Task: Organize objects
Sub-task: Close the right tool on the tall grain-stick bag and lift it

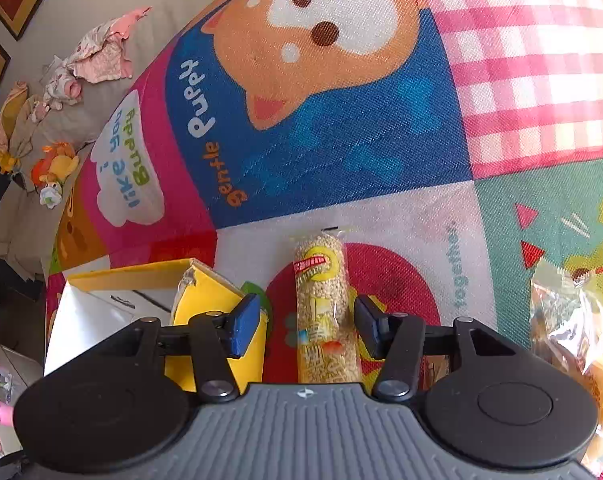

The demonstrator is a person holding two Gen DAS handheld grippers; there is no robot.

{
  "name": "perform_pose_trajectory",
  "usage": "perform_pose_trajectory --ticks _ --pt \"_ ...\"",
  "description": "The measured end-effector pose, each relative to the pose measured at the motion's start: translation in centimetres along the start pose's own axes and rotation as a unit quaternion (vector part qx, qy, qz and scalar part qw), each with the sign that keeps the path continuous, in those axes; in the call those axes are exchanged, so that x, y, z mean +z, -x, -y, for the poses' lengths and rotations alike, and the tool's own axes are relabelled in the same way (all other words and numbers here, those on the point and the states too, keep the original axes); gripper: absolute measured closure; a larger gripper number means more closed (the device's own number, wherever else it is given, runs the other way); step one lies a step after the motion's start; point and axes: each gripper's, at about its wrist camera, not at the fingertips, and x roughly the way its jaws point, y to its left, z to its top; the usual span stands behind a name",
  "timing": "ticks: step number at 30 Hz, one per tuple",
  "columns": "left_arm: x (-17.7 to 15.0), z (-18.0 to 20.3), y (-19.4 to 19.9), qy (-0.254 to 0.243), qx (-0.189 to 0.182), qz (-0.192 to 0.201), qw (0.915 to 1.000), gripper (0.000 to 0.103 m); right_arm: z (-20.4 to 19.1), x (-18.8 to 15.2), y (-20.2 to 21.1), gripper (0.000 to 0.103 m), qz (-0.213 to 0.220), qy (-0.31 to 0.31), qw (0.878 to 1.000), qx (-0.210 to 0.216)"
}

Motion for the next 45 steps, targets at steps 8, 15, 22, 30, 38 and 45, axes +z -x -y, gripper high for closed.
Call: perform_pose_trajectory --ticks 8,15,22,30,38,45 --pt "0.2 0.2 0.0 -0.017 0.002 -0.008 0.9998 0.091 -0.5 0.1 -0.2 0.05 -0.005 0.007 1.0 -0.002" --pt "0.4 -0.1 -0.2 -0.001 -0.004 -0.01 0.9999 0.091 -1.7 -0.3 3.0 0.095 0.004 0.04 0.999 -0.005" --pt "0.8 -0.4 -0.4 0.034 -0.006 -0.012 0.9993 0.091 -1.2 -2.7 10.8 0.095 0.036 0.069 0.997 -0.006" --pt "0.8 -2.2 0.3 0.094 0.011 -0.01 0.9955 0.091 -1.6 -3.5 11.3 0.081 0.05 0.073 0.996 0.0" --pt "0.1 -2.6 1.1 0.046 -0.006 -0.031 0.9984 0.088 -2.9 -2.0 2.8 0.051 0.012 0.056 0.998 -0.019" --pt "-0.9 -1.3 1.4 -0.017 -0.01 -0.028 0.9994 0.087 -2.4 0.1 -1.3 0.053 -0.016 0.025 0.999 0.015"
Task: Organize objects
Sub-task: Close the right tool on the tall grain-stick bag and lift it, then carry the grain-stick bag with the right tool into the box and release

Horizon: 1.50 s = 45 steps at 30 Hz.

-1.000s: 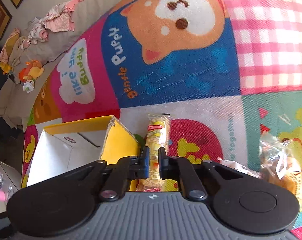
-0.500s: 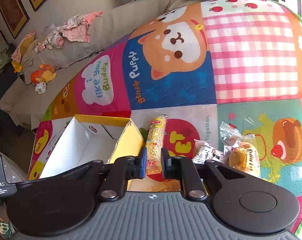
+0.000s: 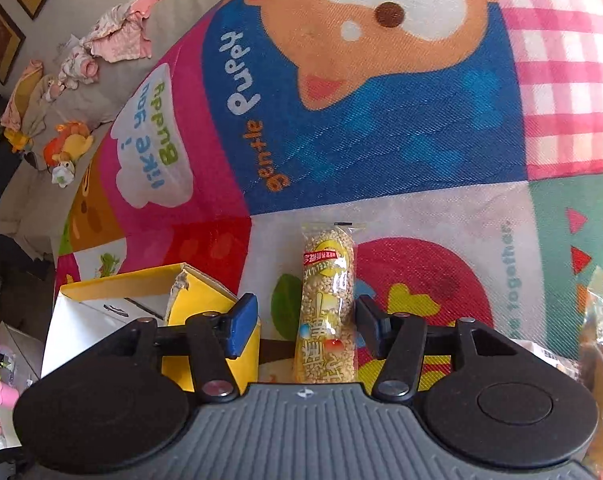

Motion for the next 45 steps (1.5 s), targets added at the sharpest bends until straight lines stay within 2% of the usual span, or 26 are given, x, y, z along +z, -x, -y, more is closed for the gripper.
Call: perform_pose_trajectory --ticks 3,5,8,13,21,22,24,26,29,36,40,43,45 --pt "0.2 -0.6 -0.2 0.027 -0.012 0.002 0.9996 0.087 0.5 0.0 0.4 0.068 -0.017 -0.014 1.0 0.02" --pt "0.3 -0.7 -0.3 0.033 -0.012 0.004 0.9994 0.087 1.6 -0.5 0.7 0.067 -0.026 -0.039 0.999 0.023" --pt "0.3 -0.4 -0.3 0.032 -0.006 0.008 0.9994 0.087 3.0 -1.4 1.9 0.068 -0.013 -0.054 0.998 0.027" --pt "0.4 -0.7 -0.4 0.047 -0.01 0.009 0.9988 0.087 2.7 -1.8 2.5 0.067 -0.011 -0.027 1.0 0.003" --pt "0.2 -0.5 -0.3 0.055 -0.006 0.012 0.9984 0.087 0.8 -0.5 0.8 0.065 -0.006 0.015 1.0 -0.026" --pt "0.2 -0.5 -0.3 0.055 -0.005 0.012 0.9984 0.087 0.5 -0.6 1.0 0.07 -0.007 0.026 0.999 -0.031" --pt "0.2 -0.4 -0.3 0.056 -0.003 0.013 0.9983 0.088 -0.1 -1.2 1.6 0.073 -0.009 0.05 0.998 -0.047" --pt "0.3 -0.4 -0.4 0.057 -0.005 0.013 0.9983 0.088 -0.4 -2.3 2.9 0.076 -0.008 0.068 0.995 -0.067" --pt "0.4 -0.2 -0.5 0.059 -0.003 0.012 0.9982 0.088 0.1 -4.5 6.4 0.077 -0.001 0.072 0.996 -0.059" --pt "0.5 0.9 -1.0 0.057 0.001 0.01 0.9983 0.089 0.3 -10.3 17.5 0.078 0.044 0.085 0.994 -0.047" --pt "0.5 1.4 -1.1 0.053 0.004 0.011 0.9985 0.089 -0.6 -12.2 22.5 0.083 0.068 0.088 0.994 -0.021" --pt "0.5 1.6 -1.2 0.048 0.006 0.011 0.9988 0.089 -1.8 -12.6 24.7 0.091 0.084 0.095 0.992 -0.001" --pt "0.5 1.6 -1.2 0.048 0.006 0.011 0.9988 0.089 -2.6 -12.3 25.6 0.093 0.092 0.096 0.991 0.022"
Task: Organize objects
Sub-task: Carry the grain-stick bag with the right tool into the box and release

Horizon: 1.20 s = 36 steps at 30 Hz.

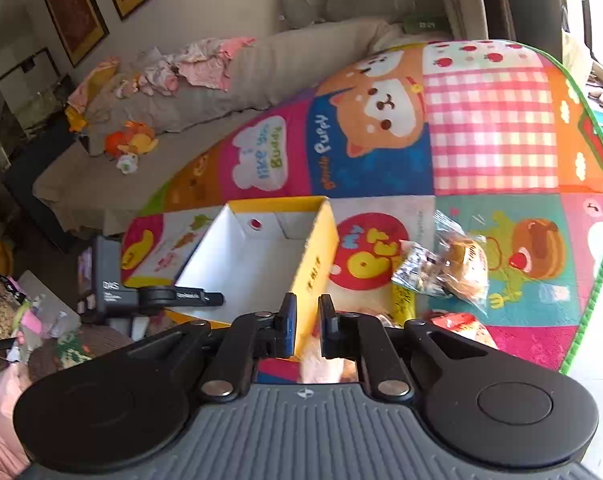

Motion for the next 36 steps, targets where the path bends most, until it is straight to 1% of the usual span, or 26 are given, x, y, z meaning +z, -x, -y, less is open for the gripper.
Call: perform_pose_trajectory --ticks 1,3,7,9,11,12,13,14,15,16,18,20,22,23,24,26,30,32,33,34,36 --pt "0.0 -0.1 0.0 0.002 -0.001 -0.001 1.0 0.089 -0.5 0.4 0.2 0.093 0.006 0.004 1.0 0.007" --pt "0.1 -0.2 0.0 0.004 -0.004 -0.003 1.0 0.089 -1.5 1.1 0.1 0.093 0.019 0.018 1.0 0.007" --pt "0.2 -0.1 -0.1 0.001 -0.002 -0.004 1.0 0.089 -2.6 1.9 -1.2 0.092 0.016 0.035 0.999 -0.001" --pt "0.1 -0.1 0.0 -0.002 -0.002 -0.002 1.0 0.089 -2.8 1.3 -1.7 0.092 0.01 0.045 0.999 -0.016" --pt "-0.1 -0.1 0.0 -0.009 -0.003 0.002 1.0 0.089 -2.8 -0.1 -2.2 0.088 -0.004 0.061 0.997 -0.036" --pt "-0.1 0.0 0.0 -0.011 -0.002 0.003 0.9999 0.089 -2.9 -1.1 -2.3 0.083 -0.011 0.076 0.996 -0.044" --pt "-0.1 0.0 0.0 -0.012 -0.002 0.002 0.9999 0.089 -2.9 -2.4 -2.4 0.071 -0.021 0.097 0.994 -0.05" --pt "-0.1 -0.1 0.0 -0.012 -0.003 0.001 0.9999 0.089 -2.9 -3.6 -2.7 0.064 -0.034 0.117 0.991 -0.056" --pt "0.0 -0.1 0.0 -0.012 -0.004 0.0 0.9999 0.089 -2.9 -4.8 -3.1 0.053 -0.05 0.133 0.988 -0.061" --pt "0.0 -0.1 0.0 -0.011 -0.005 0.0 0.9999 0.089 -2.8 -6.1 -3.5 0.05 -0.072 0.146 0.985 -0.062" --pt "-0.1 -0.1 0.0 -0.013 -0.005 0.001 0.9999 0.089 -2.6 -8.4 -4.2 0.05 -0.122 0.157 0.979 -0.048" --pt "-0.1 -0.1 0.0 -0.014 -0.004 0.002 0.9999 0.089 -2.7 -10.6 -4.4 0.05 -0.164 0.162 0.973 -0.024" --pt "-0.1 -0.1 0.0 -0.014 -0.004 0.002 0.9999 0.089 -3.3 -13.0 -4.4 0.05 -0.199 0.184 0.963 -0.003" --pt "-0.1 -0.1 0.0 -0.014 -0.003 0.002 0.9999 0.089 -3.7 -14.0 -4.3 0.05 -0.21 0.199 0.957 -0.001" --pt "-0.1 -0.1 0.0 -0.014 -0.003 0.002 0.9999 0.089 -4.1 -14.9 -4.2 0.05 -0.215 0.215 0.953 -0.005" --pt "-0.1 -0.1 0.0 -0.014 -0.004 0.002 0.9999 0.089 -4.4 -16.0 -4.3 0.05 -0.217 0.235 0.947 -0.019" --pt "-0.2 -0.1 0.1 -0.015 -0.006 0.004 0.9999 0.089 -3.6 -16.2 -5.4 0.051 -0.226 0.216 0.949 -0.029" --pt "-0.2 -0.1 0.1 -0.015 -0.005 0.005 0.9999 0.089 -3.7 -15.9 -5.4 0.062 -0.219 0.214 0.952 -0.029" --pt "-0.2 -0.1 0.1 -0.016 -0.004 0.004 0.9999 0.089 -3.8 -15.7 -5.3 0.07 -0.216 0.211 0.953 -0.028" --pt "-0.2 -0.1 0.1 -0.015 -0.003 0.004 0.9999 0.089 -3.8 -15.4 -5.2 0.074 -0.213 0.204 0.955 -0.024" --pt "-0.2 -0.1 0.1 -0.016 -0.004 0.004 0.9999 0.089 -4.0 -14.8 -5.0 0.074 -0.205 0.193 0.959 -0.015"
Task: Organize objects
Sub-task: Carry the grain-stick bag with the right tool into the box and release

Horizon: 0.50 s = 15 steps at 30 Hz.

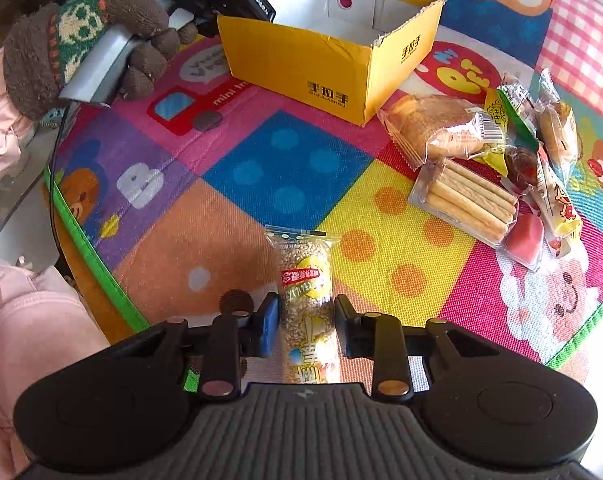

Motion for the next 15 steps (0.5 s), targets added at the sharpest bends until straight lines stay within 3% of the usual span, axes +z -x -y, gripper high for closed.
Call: perform_pose_trajectory --ticks 4,7,12,15 --pt "-0.1 -0.1 0.1 -0.001 -0.002 0.002 1.0 0.089 0.4 1.6 2.0 0.074 0.032 -0.021 0.999 0.009" --pt "-0.2 0.1 0.1 -0.004 0.002 0.005 1.0 0.089 1.4 4.1 4.8 0.075 0.086 -0.049 0.995 0.025" --pt "-0.2 0.0 0.1 -0.003 0.002 0.005 1.0 0.09 4.1 10.0 8.5 0.075 0.19 -0.121 0.971 0.078" --pt "-0.1 0.0 0.1 -0.003 0.001 0.005 1.0 0.09 5.4 14.1 7.9 0.075 0.218 -0.158 0.957 0.111"
